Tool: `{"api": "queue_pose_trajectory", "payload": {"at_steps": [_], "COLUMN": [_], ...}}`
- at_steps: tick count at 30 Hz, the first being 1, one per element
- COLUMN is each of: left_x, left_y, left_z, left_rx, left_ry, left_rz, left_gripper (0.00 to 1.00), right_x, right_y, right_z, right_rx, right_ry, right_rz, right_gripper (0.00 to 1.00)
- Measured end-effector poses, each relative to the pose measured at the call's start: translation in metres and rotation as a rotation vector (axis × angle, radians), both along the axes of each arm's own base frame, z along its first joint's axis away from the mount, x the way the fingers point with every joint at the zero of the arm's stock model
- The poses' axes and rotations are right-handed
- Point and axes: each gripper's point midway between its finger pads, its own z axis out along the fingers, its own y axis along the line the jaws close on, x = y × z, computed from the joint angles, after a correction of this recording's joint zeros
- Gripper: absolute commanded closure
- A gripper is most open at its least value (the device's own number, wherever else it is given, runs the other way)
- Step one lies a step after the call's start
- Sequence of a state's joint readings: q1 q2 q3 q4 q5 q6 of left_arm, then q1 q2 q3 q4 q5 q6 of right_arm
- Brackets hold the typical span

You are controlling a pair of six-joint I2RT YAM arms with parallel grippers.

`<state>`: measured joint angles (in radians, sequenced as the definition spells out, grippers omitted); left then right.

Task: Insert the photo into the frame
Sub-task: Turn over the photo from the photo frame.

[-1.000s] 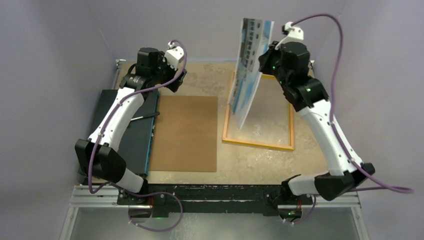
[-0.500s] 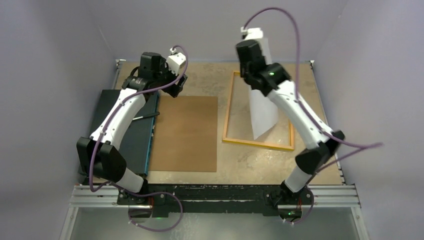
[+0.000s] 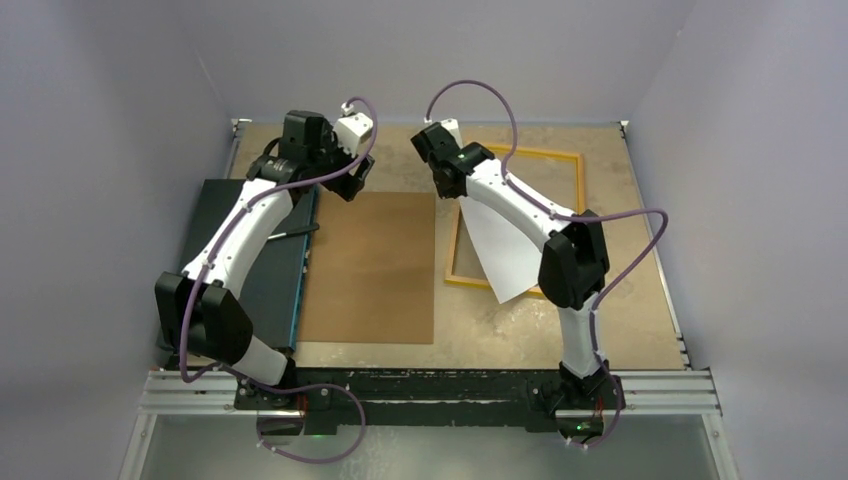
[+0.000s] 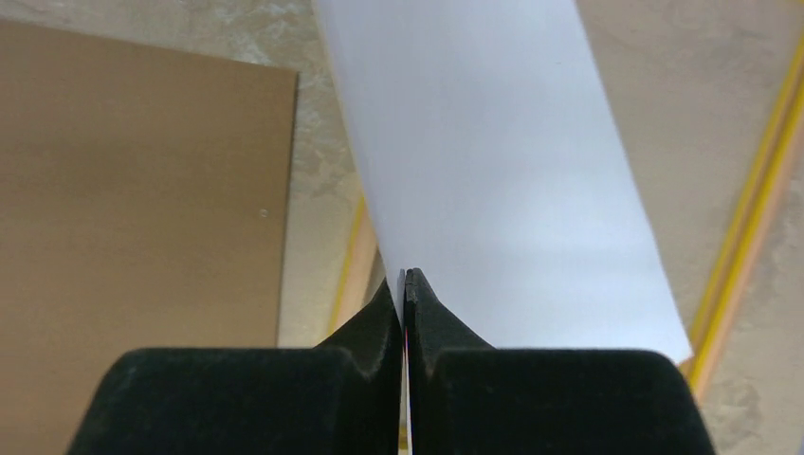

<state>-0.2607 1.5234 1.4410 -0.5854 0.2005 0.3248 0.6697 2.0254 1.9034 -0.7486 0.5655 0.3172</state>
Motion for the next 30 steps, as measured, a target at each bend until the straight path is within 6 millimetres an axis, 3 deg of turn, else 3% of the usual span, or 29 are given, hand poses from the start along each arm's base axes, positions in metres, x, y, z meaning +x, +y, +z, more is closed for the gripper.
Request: {"api": "queue_pose_trajectory", "payload": {"at_steps": [7,9,12,15,18,23,27,30], "left_x": [-0.007,-0.012,-0.023,-0.038,-0.053,-0.072,-0.078,-0.073], "left_y": [0.001,-0.001,-0.009,-0.021,-0.037,-0.075,-0.101,-0.111], "left_z": [-0.018,-0.025,-0.040,-0.054,-0.066,-0.083,-0.091,-0.102], "left_rx": [0.004,-0.007,-0.051,-0.118,-0.194,-0.273,-0.330,-0.365], "left_ry": [0.043,0.066,0.125,0.201,0.280,0.358,0.403,0.435], "left_rz": [-0.004,-0.015,-0.039,-0.072,-0.101,-0.160,-0.184,-0.167], "left_gripper": [0.24,0.24,0.20,0.12,0.08,0.10,0.14,0.16], "right_x": [0.014,0.018,0.020,0.024,0.027,0.028,0.034,0.041], "right_y": [0.024,0.025,0.020,0.018,0.024,0.040,0.048,0.044], "right_z": [-0.012,-0.019,-0.034,-0.043,-0.050,-0.052,-0.035,-0.015], "right_rx": [0.201,0.267,0.338,0.401,0.482,0.580,0.664,0.716], "right_ry": [-0.002,-0.005,0.009,0.016,0.017,0.031,0.013,-0.014], "right_rz": [-0.037,-0.063,-0.121,-0.175,-0.208,-0.211,-0.190,-0.183], "right_gripper": [1.00,1.00,0.92,0.59,0.48,0.29,0.15,0.09]}}
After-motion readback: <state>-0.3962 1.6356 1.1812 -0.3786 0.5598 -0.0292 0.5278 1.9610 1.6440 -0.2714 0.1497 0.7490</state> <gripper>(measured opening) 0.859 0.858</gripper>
